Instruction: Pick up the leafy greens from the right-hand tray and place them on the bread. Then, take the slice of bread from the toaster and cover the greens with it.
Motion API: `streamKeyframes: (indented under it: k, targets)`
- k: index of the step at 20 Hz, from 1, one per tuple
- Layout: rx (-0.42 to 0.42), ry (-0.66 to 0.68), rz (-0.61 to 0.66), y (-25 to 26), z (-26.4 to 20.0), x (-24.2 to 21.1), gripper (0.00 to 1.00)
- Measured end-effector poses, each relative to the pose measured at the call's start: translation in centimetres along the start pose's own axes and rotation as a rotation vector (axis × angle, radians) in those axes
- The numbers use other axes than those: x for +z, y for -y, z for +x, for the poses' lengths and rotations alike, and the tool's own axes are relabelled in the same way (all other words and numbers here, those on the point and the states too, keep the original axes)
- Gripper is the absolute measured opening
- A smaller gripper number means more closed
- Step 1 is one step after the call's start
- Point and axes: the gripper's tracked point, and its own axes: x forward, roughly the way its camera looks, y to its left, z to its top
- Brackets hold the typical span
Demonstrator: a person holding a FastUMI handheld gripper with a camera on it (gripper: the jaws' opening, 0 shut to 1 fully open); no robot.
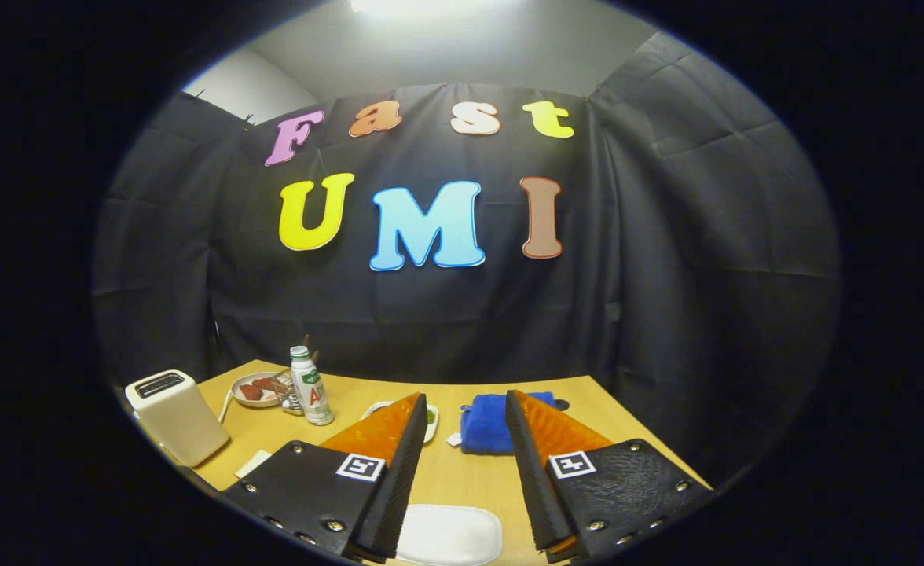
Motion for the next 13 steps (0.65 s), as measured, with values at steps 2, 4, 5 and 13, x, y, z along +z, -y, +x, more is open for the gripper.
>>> streamKeyframes:
  k: [2,4,5,13]
  targets:
    - [-0.027,0.02,-0.035,3.7,-0.4,0.0,0.62]
    - [-0.04,0.044,-0.046,7.2,-0.9,0.1,0.62]
    - [-0.052,0.053,-0.051,9.1,-1.1,-0.1,0.61]
    - [-0.12,0.114,-0.147,22.2,-1.5,-4.2,0.62]
